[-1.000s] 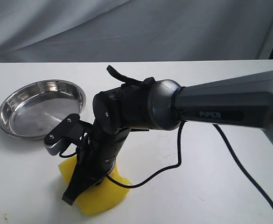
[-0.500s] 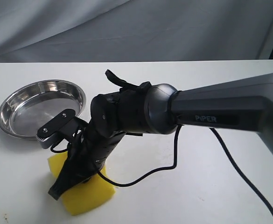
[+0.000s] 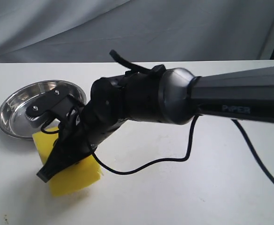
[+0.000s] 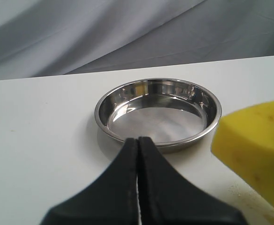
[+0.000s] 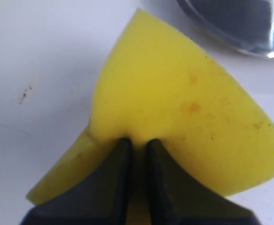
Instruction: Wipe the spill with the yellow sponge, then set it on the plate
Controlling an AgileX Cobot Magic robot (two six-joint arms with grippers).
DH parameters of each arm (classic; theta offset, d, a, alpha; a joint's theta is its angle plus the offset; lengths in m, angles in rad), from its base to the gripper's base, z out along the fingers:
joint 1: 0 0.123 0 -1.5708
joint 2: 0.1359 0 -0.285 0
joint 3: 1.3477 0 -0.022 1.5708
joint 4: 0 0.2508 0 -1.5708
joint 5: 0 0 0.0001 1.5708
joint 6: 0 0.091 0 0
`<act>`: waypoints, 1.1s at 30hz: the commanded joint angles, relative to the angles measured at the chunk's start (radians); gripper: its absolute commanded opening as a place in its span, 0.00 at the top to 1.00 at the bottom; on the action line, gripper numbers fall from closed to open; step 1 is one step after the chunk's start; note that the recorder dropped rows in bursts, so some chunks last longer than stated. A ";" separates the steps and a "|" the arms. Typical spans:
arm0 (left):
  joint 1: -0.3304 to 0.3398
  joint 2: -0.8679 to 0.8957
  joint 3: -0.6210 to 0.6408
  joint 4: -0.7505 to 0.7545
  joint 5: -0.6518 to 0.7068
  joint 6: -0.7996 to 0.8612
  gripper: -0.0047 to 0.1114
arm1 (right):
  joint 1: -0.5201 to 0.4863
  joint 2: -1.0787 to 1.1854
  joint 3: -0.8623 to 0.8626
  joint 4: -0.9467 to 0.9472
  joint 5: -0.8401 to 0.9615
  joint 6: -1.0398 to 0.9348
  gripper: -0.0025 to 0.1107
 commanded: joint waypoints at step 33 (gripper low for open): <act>-0.006 -0.004 0.004 -0.008 -0.008 -0.001 0.96 | 0.042 0.137 0.003 -0.167 0.193 0.097 0.88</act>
